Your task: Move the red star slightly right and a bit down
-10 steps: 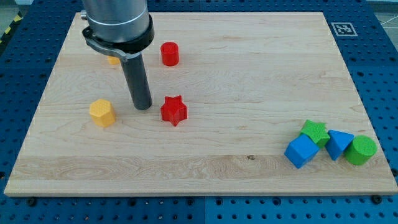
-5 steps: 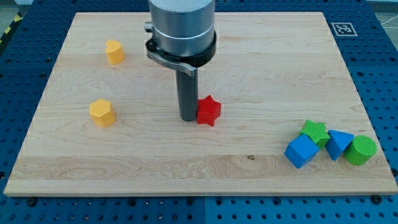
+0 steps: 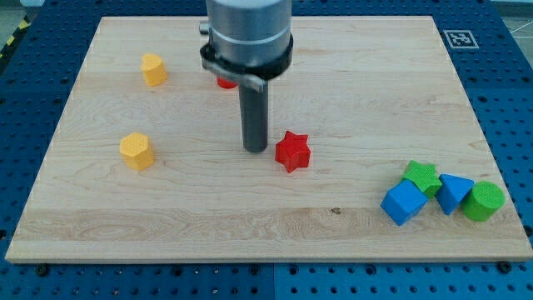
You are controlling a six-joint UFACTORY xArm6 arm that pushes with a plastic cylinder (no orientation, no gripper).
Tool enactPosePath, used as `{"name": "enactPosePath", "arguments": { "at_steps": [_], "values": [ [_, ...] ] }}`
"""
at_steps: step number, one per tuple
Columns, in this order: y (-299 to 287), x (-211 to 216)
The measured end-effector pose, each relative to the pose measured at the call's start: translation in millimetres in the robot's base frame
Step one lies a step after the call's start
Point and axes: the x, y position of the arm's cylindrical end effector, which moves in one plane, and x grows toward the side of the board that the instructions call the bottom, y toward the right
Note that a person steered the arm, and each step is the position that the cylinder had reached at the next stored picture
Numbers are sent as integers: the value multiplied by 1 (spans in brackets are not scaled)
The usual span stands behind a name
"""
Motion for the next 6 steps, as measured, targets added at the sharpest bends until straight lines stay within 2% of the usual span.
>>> {"name": "enactPosePath", "arguments": {
  "at_steps": [1, 2, 5, 6],
  "values": [
    [13, -2],
    [51, 13],
    [96, 28],
    [91, 18]
  ]
}}
